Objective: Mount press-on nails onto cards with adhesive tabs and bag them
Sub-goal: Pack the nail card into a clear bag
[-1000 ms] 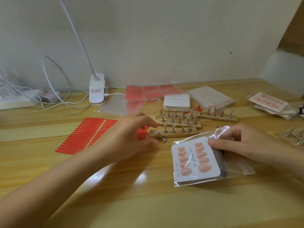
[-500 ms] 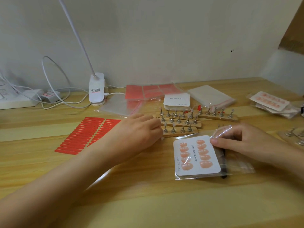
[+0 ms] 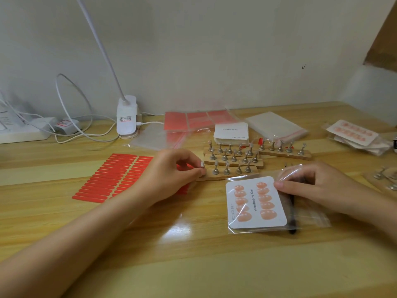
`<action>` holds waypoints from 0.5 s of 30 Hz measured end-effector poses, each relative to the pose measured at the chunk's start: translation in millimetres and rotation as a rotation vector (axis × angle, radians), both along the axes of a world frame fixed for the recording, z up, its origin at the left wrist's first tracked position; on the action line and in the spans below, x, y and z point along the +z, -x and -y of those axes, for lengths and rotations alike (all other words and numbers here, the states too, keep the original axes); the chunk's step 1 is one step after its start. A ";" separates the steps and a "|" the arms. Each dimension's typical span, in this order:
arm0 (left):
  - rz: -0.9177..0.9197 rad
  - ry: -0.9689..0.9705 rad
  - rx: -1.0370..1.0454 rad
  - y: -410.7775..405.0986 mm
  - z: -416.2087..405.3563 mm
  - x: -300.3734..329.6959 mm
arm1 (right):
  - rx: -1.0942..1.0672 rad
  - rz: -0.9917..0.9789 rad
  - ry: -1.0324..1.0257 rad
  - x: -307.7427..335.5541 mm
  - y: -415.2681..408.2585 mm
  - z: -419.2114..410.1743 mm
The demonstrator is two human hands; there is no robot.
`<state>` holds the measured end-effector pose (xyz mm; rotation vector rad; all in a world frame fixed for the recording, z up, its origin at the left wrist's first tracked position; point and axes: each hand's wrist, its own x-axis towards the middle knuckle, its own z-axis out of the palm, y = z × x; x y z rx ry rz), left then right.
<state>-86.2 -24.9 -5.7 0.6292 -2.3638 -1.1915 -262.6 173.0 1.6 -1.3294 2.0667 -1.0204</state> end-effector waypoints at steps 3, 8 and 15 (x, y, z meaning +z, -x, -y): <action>0.021 0.035 0.018 2.8 1.1 -1.0 | 0.006 -0.010 0.003 -0.2 0.7 0.7; 0.042 0.047 -0.007 2.0 1.0 -0.2 | -0.020 0.056 0.008 1.0 -0.3 -0.3; 0.063 0.096 -0.028 -0.8 3.3 0.4 | -0.079 0.208 0.086 4.4 -1.1 -1.4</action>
